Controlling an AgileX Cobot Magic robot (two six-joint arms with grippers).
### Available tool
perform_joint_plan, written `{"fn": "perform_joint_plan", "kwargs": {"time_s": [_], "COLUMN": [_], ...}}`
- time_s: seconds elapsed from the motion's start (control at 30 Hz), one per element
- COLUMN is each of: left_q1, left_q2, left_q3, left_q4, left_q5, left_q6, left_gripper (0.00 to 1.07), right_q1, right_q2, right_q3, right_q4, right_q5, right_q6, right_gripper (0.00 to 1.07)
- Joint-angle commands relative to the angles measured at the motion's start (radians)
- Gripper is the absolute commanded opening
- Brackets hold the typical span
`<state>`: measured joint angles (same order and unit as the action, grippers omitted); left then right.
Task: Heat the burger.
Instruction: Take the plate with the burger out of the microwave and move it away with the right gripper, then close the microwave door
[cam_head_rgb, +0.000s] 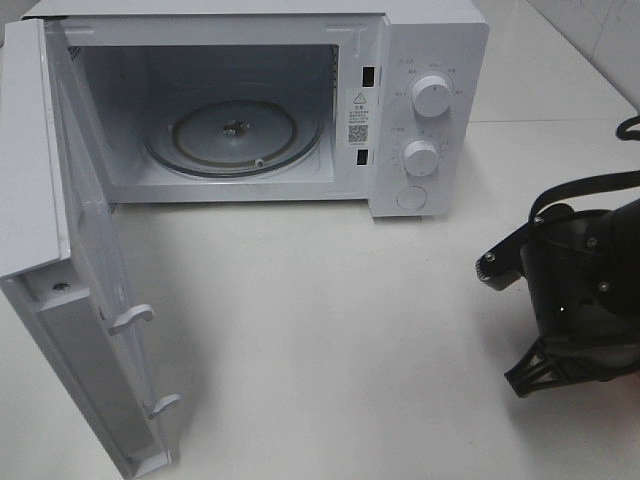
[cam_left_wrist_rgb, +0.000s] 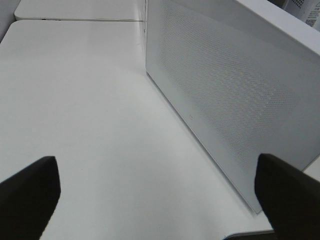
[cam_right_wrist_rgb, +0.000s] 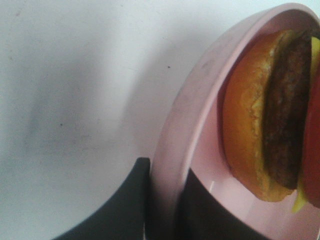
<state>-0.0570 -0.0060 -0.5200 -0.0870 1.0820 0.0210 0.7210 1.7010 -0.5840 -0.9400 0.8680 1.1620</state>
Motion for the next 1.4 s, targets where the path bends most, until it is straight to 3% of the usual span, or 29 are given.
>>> {"fn": "perform_joint_plan", "kwargs": {"time_s": [0.03, 0.73, 0.9, 0.97, 1.0, 1.03, 1.1, 1.4], "left_q1": [0.003, 0.003, 0.003, 0.003, 0.003, 0.003, 0.003, 0.003], "left_q2": [-0.015, -0.015, -0.015, -0.015, -0.015, -0.015, -0.015, -0.015], "left_q3": [0.002, 0.002, 0.002, 0.002, 0.002, 0.002, 0.002, 0.002], "left_q4": [-0.003, -0.003, -0.003, -0.003, -0.003, -0.003, -0.003, -0.003], "left_q5": [-0.011, -0.011, -0.011, -0.011, -0.011, -0.011, -0.011, -0.011], "left_q6": [0.001, 0.001, 0.001, 0.001, 0.001, 0.001, 0.001, 0.001], "left_gripper": [0.98, 0.98, 0.98, 0.98, 0.98, 0.98, 0.98, 0.98], "right_q1": [-0.001, -0.183, -0.184, -0.184, -0.184, -0.182, -0.182, -0.182], "right_q2": [0.040, 0.173, 0.182, 0.179, 0.179, 0.169, 0.148, -0.064], "right_q3": [-0.005, -0.005, -0.005, -0.005, -0.005, -0.005, -0.005, -0.005], "right_q4": [-0.105, -0.227, -0.227, -0.216, -0.216, -0.201, -0.176, -0.031], "right_q5": [0.019, -0.070, -0.101, -0.115, -0.115, -0.115, -0.116, -0.143], "right_q6": [0.073, 0.194, 0.197, 0.193, 0.193, 0.180, 0.159, -0.011], "right_gripper": [0.03, 0.11, 0.25, 0.38, 0.38, 0.46, 0.52, 0.64]}}
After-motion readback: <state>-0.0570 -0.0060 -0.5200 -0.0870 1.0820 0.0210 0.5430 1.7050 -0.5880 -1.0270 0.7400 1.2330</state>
